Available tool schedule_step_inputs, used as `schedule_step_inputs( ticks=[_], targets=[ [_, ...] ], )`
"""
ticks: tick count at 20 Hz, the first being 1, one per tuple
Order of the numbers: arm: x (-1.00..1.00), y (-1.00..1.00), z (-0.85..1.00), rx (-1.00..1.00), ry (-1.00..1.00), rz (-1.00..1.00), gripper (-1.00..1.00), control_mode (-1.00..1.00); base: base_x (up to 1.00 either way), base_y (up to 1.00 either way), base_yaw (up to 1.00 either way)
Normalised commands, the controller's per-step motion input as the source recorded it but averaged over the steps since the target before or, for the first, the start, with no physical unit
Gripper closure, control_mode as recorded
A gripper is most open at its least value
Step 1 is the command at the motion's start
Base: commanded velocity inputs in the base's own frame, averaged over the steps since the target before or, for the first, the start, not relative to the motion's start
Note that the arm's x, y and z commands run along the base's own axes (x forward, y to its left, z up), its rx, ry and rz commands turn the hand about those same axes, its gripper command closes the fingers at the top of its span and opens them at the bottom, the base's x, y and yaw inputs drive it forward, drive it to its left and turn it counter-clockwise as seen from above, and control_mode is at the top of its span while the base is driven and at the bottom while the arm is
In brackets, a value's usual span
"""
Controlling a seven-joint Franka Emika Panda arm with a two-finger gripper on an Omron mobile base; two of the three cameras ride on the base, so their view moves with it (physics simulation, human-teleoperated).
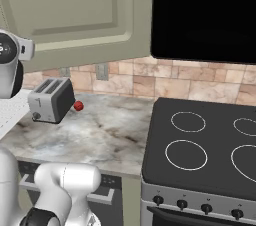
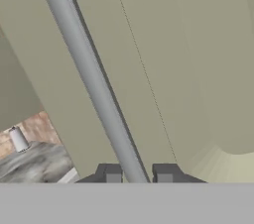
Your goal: Pick the soap dispenser and bar soap from the cabinet and place them on the counter.
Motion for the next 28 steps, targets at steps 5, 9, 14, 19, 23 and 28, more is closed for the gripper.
schedule_step_inputs(
  ticks=[5, 9, 14, 19, 23, 28],
  targets=[
    [-0.57, -0.09, 0.03, 0.01, -0.01, 0.07, 1.00, -1.00, 0.00, 0.00, 0.00],
    [-0.56, -0.22, -0.04, 0.01, -0.02, 0.07, 1.00, -1.00, 0.00, 0.00, 0.00],
    [-0.53, -0.28, 0.00, -0.02, -0.06, 0.07, 1.00, -1.00, 0.00, 0.00, 0.00],
    [-0.45, -0.35, 0.00, -0.02, -0.05, 0.07, 1.00, -1.00, 0.00, 0.00, 0.00],
    [-0.42, -0.40, 0.05, 0.00, -0.03, 0.07, 1.00, -1.00, 0.00, 0.00, 0.00],
    [-0.39, -0.38, 0.10, 0.00, -0.03, 0.06, 1.00, -1.00, 0.00, 0.00, 0.00]
  ],
)
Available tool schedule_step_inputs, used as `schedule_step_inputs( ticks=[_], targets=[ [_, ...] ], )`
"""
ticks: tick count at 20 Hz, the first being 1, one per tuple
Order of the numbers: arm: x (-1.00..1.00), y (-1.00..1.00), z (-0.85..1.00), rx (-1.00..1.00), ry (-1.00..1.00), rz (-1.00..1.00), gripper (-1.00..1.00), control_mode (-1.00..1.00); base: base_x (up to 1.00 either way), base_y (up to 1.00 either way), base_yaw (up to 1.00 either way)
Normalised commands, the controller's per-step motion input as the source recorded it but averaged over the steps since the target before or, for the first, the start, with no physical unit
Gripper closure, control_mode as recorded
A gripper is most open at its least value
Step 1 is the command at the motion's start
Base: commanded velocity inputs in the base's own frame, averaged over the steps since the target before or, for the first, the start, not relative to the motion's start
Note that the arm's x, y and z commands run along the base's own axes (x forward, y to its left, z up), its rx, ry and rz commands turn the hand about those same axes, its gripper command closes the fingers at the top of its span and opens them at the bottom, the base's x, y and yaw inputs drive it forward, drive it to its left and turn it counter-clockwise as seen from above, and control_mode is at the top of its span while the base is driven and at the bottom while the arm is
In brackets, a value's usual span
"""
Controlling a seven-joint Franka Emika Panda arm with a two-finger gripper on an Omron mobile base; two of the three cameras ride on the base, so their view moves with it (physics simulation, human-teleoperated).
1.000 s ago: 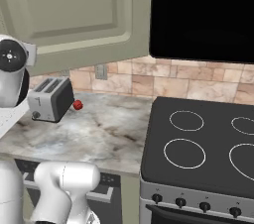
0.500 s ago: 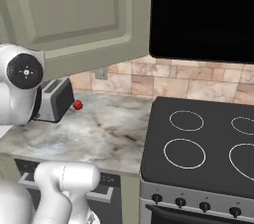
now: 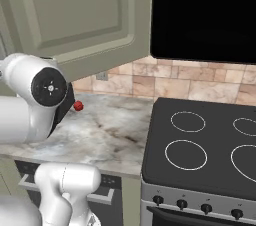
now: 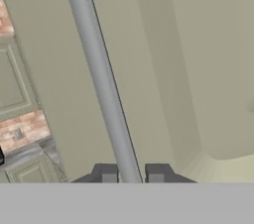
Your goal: Pick the soap dispenser and bar soap from the cabinet and place them on the counter.
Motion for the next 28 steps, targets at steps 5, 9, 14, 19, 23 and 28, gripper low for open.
schedule_step_inputs(
  ticks=[5, 9, 14, 19, 23, 28],
  targets=[
    [-0.32, -0.32, 0.19, 0.02, -0.07, 0.05, 1.00, -1.00, 0.00, 0.00, 0.00],
    [-0.17, -0.28, 0.20, 0.06, -0.06, 0.06, 1.00, -1.00, 0.00, 0.00, 0.00],
    [-0.18, -0.30, 0.16, 0.06, -0.06, 0.08, 1.00, -1.00, 0.00, 0.00, 0.00],
    [-0.14, -0.31, 0.20, 0.06, -0.05, 0.09, 1.00, -1.00, 0.00, 0.00, 0.00],
    [-0.17, -0.28, 0.25, 0.07, -0.04, 0.08, 1.00, -1.00, 0.00, 0.00, 0.00],
    [-0.16, -0.27, 0.26, 0.06, -0.05, 0.06, 1.00, -1.00, 0.00, 0.00, 0.00]
  ],
)
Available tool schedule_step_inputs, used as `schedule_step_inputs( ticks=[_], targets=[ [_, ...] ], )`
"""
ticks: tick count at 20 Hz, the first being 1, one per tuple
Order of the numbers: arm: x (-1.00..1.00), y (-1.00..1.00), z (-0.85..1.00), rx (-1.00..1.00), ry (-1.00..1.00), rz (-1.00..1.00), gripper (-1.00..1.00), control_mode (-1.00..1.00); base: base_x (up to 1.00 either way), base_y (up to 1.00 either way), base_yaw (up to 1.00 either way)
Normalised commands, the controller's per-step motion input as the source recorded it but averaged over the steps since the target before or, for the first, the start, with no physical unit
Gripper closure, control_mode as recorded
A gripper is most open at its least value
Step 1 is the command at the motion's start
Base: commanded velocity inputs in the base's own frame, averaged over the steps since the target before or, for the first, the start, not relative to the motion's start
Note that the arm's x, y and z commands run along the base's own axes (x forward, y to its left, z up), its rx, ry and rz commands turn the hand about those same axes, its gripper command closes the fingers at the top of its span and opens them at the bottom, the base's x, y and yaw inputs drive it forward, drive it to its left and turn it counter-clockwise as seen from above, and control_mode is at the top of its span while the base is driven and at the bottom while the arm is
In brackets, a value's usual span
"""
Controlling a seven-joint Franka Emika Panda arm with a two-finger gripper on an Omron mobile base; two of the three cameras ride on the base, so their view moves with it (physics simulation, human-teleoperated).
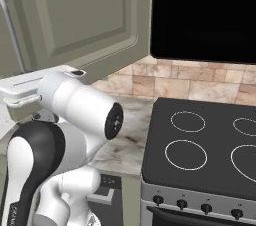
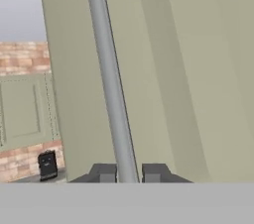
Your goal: Pick the soap dispenser and bar soap from the cabinet and place them on the counter.
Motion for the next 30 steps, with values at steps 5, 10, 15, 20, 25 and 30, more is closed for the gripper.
schedule_step_inputs(
  ticks=[5, 10, 15, 20, 25, 30],
  targets=[
    [-0.15, -0.27, 0.25, 0.04, -0.06, 0.06, 1.00, -1.00, 0.00, 0.00, 0.00],
    [-0.14, -0.28, 0.23, 0.04, -0.06, 0.06, 1.00, -1.00, 0.00, 0.00, 0.00],
    [-0.13, -0.30, 0.18, 0.06, -0.06, 0.07, 1.00, -1.00, 0.00, 0.00, 0.00],
    [-0.14, -0.33, 0.11, 0.10, -0.03, 0.07, 1.00, -1.00, 0.00, 0.00, 0.00],
    [-0.09, -0.33, 0.00, 0.14, 0.00, 0.06, 1.00, -1.00, 0.00, 0.00, 0.00],
    [-0.05, -0.33, 0.00, 0.15, 0.00, 0.06, 1.00, -1.00, 0.00, 0.00, 0.00]
  ],
)
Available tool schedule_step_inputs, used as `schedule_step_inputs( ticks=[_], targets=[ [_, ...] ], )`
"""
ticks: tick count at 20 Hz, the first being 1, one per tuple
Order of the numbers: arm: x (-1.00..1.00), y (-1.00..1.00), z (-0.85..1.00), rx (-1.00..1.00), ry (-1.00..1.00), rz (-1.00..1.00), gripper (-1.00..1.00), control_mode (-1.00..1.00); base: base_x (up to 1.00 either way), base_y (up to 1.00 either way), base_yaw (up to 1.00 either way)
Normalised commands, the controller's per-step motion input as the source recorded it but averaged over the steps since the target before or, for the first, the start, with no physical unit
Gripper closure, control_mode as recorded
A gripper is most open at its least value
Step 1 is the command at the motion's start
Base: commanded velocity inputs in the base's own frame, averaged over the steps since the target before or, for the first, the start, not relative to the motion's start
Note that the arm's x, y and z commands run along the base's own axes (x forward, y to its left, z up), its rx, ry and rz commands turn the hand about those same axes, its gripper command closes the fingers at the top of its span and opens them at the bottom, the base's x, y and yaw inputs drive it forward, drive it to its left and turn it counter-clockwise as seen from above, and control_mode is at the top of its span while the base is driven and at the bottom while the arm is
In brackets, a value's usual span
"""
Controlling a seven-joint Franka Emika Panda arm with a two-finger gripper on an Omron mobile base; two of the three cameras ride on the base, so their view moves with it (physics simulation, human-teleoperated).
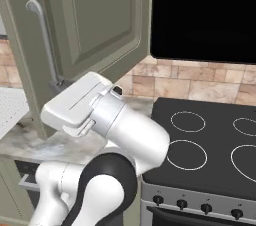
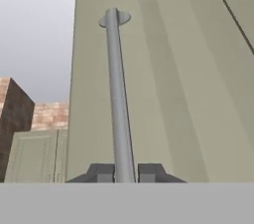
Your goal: Pick the soap dispenser and bar soap from the cabinet and place them on the counter.
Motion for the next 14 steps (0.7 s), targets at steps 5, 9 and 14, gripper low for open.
schedule_step_inputs(
  ticks=[5, 9, 14],
  targets=[
    [-0.01, -0.32, 0.00, 0.15, 0.00, 0.06, -1.00, -1.00, 0.00, 0.00, 0.00],
    [0.00, -0.32, 0.00, 0.13, 0.01, 0.06, -1.00, -1.00, 0.00, 0.00, 0.00],
    [0.00, -0.27, 0.00, 0.09, 0.00, 0.07, -1.00, -1.00, 0.00, 0.00, 0.00]
  ],
)
